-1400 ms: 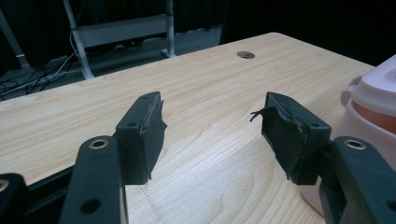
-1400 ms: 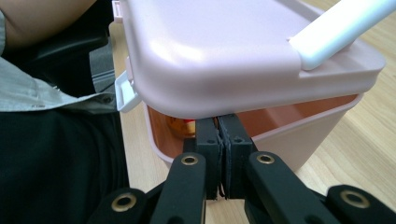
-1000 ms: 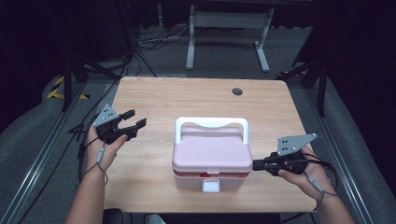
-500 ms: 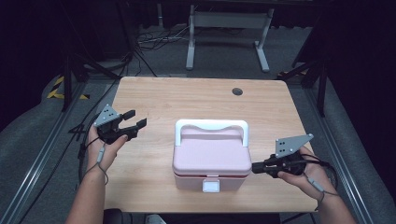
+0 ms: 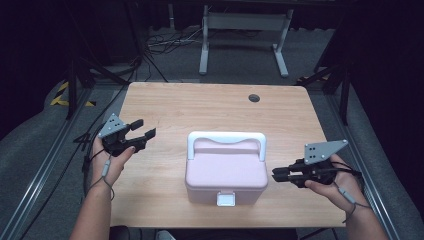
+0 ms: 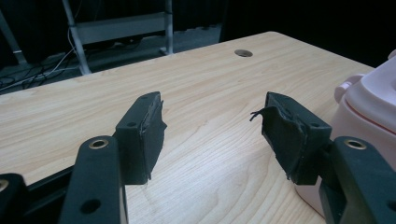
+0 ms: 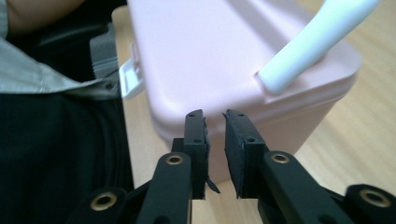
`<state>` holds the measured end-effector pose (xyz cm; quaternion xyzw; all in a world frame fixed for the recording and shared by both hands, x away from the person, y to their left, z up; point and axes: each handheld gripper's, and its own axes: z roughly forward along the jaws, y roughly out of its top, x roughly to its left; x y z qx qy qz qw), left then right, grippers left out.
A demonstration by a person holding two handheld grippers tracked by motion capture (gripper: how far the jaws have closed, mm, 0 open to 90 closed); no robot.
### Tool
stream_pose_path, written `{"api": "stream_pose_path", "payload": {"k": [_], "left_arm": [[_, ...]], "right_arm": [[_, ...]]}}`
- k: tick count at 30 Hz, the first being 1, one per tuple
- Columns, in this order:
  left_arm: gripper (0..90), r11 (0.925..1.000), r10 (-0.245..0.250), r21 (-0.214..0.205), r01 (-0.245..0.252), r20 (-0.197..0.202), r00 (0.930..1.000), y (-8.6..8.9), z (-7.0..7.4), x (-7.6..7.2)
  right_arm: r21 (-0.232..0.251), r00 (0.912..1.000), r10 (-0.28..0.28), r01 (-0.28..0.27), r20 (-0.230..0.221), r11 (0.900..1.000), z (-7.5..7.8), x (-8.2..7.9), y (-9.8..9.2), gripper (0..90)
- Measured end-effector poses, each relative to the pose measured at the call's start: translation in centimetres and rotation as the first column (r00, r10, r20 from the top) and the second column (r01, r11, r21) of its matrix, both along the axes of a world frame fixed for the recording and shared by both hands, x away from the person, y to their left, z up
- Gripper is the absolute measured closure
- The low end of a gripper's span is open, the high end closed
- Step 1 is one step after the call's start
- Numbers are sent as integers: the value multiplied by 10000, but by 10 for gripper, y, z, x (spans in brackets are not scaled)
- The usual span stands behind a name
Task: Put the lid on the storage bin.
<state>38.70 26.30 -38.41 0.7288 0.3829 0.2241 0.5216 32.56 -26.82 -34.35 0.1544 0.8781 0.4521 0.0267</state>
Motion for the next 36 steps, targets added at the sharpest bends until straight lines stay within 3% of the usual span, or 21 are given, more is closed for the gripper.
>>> {"api": "stream_pose_path", "payload": {"k": [4, 9, 15, 19, 23, 26, 28, 33, 36], "left_arm": [[391, 9999, -23, 118, 23, 4, 10000, -1, 0, -6], [387, 9998, 97, 180, -97, -6, 10000, 0, 0, -15], [382, 9989, 303, 354, -300, -89, 9995, 6, -2, -27], [377, 9977, 501, 455, -495, -127, 9987, 11, -4, -32], [374, 9963, 697, 520, -687, -192, 9974, 15, -7, -33], [374, 9954, 779, 583, -766, -198, 9968, 16, -8, -34], [373, 9947, 829, 625, -815, -210, 9963, 17, -8, -34], [372, 9930, 933, 754, -910, -269, 9953, 18, -10, -31], [372, 9925, 976, 772, -948, -336, 9947, 16, -12, -29]], "right_arm": [[598, 9976, -526, 499, 443, 9970, 7, 4, -3, 748], [1214, 9884, -1267, 1162, 832, 9858, 13, 13, -5, 645], [1885, 9659, -2230, 1964, 1316, 9622, 18, 28, -11, 525], [2011, 9377, -3068, 2729, 1629, 9408, 18, 39, -18, 475], [2251, 9169, -3685, 3307, 1535, 9165, 15, 49, -29, 443], [2331, 8951, -4242, 3870, 1371, 8921, 9, 58, -40, 438], [2323, 8823, -4519, 4157, 1315, 8793, 5, 63, -46, 433], [2161, 8612, -4973, 4684, 1051, 8567, -8, 74, -59, 422], [1959, 8422, -5284, 5032, 1069, 8417, -18, 80, -66, 404]]}}
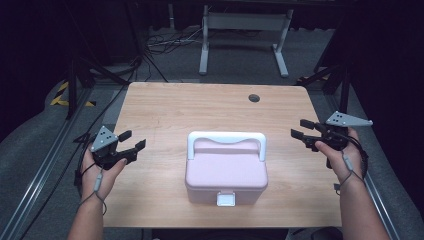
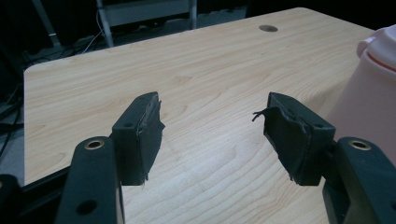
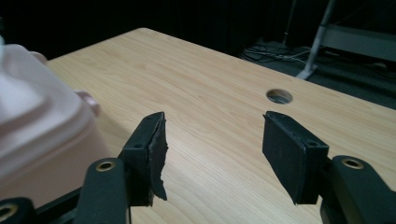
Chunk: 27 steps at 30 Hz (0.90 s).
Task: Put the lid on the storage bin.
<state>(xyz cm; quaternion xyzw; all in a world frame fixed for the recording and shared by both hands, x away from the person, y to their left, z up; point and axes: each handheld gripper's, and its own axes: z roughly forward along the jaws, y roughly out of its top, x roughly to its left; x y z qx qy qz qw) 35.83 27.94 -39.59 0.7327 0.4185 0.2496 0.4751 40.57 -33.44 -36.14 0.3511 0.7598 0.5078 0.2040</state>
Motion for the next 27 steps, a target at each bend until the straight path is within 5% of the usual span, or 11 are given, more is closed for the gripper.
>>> {"api": "stream_pose_path", "payload": {"k": [17, 21, 27], "left_arm": [[358, 9989, 221, 423, -201, -455, 9987, -3, -13, 12], [356, 9958, 363, 868, -307, -643, 9973, -4, -18, 14], [355, 9967, 276, 785, -206, -902, 9955, -6, -28, 19]], "right_arm": [[-561, 9901, -1014, 963, -969, 9938, -60, 28, -16, 349], [-724, 9865, -1144, 1064, -1175, 9917, -73, 33, -17, 338], [-916, 9812, -1357, 1238, -1373, 9881, -86, 35, -18, 329]]}}
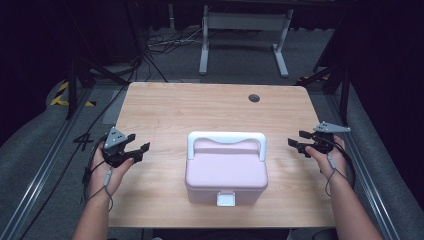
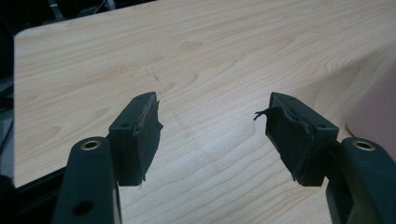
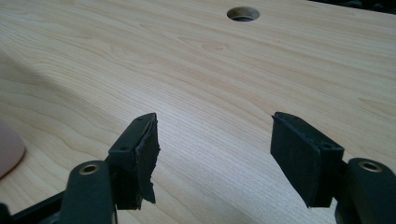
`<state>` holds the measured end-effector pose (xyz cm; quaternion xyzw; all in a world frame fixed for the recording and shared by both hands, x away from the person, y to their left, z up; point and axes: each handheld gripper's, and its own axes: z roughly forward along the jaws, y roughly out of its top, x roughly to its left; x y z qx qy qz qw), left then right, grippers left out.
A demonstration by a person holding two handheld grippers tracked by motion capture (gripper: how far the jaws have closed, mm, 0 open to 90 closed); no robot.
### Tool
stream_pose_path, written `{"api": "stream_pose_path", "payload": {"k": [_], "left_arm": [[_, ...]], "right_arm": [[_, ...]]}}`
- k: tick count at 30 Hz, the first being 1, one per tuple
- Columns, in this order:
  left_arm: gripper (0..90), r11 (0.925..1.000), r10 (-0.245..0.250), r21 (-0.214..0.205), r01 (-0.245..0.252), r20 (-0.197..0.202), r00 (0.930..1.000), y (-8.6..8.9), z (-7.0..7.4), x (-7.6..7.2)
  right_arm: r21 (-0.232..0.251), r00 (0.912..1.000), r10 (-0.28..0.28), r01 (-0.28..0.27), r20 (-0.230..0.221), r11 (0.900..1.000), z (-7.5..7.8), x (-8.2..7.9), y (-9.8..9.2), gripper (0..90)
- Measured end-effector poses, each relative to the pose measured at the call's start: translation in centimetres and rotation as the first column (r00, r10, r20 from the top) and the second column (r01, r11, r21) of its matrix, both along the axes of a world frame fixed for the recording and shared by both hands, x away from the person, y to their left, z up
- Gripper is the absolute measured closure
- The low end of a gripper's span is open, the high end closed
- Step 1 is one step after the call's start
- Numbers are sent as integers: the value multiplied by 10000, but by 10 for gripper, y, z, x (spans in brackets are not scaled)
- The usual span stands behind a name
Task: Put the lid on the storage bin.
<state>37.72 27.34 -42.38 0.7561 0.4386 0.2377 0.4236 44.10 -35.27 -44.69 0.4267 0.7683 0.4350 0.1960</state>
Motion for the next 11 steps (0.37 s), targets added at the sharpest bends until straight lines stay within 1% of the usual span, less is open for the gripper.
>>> {"api": "stream_pose_path", "payload": {"k": [1, 3, 6, 8, 10, 11], "left_arm": [[356, 10000, 15, -26, -15, -59, 10000, 0, -2, 1], [355, 10000, -3, 16, 3, -133, 9999, 0, -4, 2], [364, 10000, -93, 22, 94, -112, 9999, -1, -7, 3], [373, 9999, -91, -117, 88, -207, 9997, -2, -8, 3], [373, 9994, -123, -335, 117, -184, 9998, -3, -9, 4], [372, 9989, -58, -473, 48, -196, 9998, -4, -10, 4]], "right_arm": [[-59, 10000, -62, 62, -21, 10000, -2, 0, 0, 326], [-367, 9998, -187, 183, -82, 9992, -6, 1, 0, 320], [-450, 9994, -256, 245, -247, 9987, -11, 1, -1, 320], [-509, 9988, -358, 340, -339, 9981, -13, 1, -1, 320], [-496, 9985, -405, 387, -370, 9980, -14, 1, -1, 320], [-520, 9984, -382, 361, -408, 9980, -15, 1, -1, 320]]}}
